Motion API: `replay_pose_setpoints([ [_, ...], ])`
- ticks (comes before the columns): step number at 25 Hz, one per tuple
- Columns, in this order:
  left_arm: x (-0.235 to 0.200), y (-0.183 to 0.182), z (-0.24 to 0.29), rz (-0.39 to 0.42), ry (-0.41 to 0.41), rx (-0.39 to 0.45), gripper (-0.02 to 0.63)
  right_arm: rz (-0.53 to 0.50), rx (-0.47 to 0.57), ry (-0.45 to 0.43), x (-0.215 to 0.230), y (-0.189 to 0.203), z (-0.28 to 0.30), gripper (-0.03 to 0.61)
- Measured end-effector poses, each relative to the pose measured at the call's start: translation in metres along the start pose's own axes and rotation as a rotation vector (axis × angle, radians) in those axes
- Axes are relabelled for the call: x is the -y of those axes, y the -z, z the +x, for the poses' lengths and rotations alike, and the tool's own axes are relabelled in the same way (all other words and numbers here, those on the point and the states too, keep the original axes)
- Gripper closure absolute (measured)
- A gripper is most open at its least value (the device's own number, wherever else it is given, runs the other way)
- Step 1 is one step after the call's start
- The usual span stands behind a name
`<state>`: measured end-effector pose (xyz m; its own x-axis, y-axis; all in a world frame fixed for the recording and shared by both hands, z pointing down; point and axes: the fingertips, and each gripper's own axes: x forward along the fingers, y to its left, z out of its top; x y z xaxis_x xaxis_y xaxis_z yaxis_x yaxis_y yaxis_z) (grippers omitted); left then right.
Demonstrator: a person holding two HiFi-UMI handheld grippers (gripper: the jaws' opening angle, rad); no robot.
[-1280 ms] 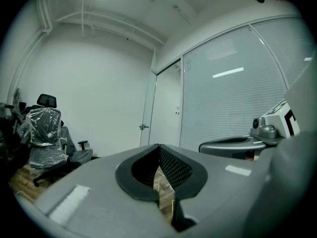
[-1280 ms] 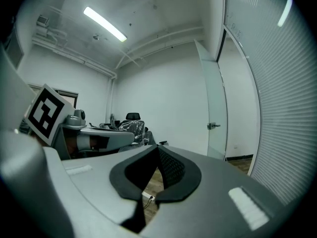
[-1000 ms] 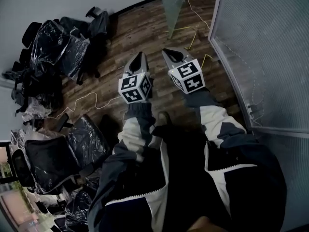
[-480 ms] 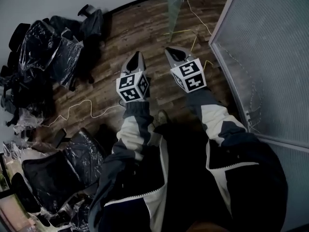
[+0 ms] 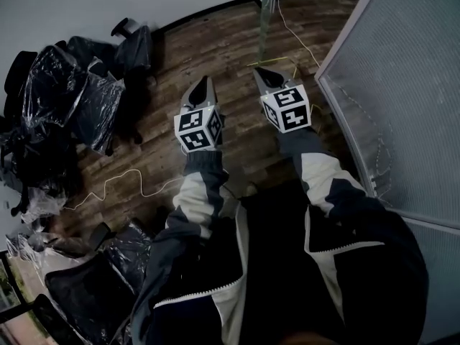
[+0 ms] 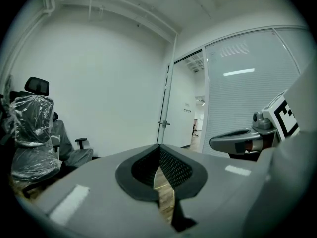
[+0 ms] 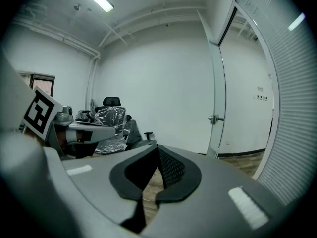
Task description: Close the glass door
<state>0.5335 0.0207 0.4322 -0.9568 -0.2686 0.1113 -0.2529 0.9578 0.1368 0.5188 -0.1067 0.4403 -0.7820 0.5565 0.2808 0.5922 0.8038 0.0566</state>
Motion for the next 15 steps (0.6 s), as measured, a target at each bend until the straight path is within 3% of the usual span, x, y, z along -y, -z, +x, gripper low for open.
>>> replay_pose_setpoints([
  [15,-0.06,-0.026,0.091,0.02,-0.051,0.002,0.614,0.02,0.063,-0.072,0.035,-0.048,0.117,0.574],
])
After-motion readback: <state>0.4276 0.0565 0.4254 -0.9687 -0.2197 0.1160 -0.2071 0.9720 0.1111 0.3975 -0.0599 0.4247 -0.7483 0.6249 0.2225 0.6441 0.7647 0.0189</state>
